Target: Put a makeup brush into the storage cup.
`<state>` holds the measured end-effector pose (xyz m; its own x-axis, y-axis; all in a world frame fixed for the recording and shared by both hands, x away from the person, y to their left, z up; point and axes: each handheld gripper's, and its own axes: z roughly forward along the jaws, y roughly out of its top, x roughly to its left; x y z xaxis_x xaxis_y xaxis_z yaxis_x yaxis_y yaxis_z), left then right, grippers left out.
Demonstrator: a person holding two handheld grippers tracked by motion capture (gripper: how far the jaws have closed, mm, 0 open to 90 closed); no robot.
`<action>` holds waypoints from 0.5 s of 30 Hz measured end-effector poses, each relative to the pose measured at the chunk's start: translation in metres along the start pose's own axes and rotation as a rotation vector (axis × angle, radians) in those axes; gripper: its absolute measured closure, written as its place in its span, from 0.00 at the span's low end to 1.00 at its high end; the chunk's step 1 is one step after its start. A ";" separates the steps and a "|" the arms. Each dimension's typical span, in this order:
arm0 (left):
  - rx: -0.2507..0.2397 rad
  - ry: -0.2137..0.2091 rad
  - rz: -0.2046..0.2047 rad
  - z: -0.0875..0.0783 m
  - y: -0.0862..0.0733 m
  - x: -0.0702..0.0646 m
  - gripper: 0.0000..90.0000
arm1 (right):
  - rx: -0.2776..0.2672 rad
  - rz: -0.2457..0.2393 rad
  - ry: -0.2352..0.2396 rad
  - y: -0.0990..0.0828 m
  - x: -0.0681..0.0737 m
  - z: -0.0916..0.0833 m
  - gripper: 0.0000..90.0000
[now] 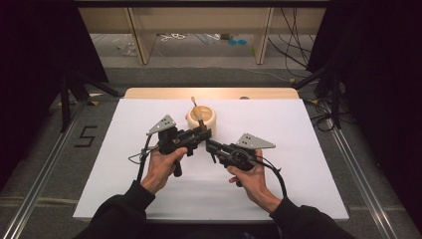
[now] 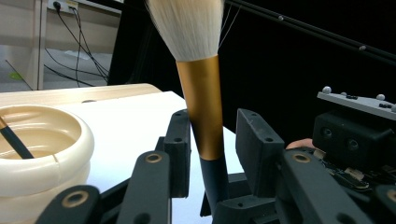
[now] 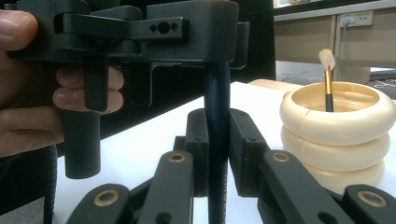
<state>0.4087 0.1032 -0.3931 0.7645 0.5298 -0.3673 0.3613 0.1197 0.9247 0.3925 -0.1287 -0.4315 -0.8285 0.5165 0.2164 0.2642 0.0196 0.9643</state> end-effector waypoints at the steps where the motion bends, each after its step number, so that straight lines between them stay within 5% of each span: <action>1: 0.000 0.001 -0.001 0.000 0.000 0.000 0.75 | -0.008 0.002 -0.003 0.000 0.000 0.000 0.88; 15: -0.008 -0.017 -0.025 0.000 -0.001 0.001 0.85 | 0.004 -0.010 0.003 0.000 0.000 0.000 0.88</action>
<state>0.4089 0.1036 -0.3946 0.7644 0.5122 -0.3916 0.3761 0.1392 0.9161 0.3922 -0.1286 -0.4313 -0.8325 0.5136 0.2078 0.2581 0.0277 0.9657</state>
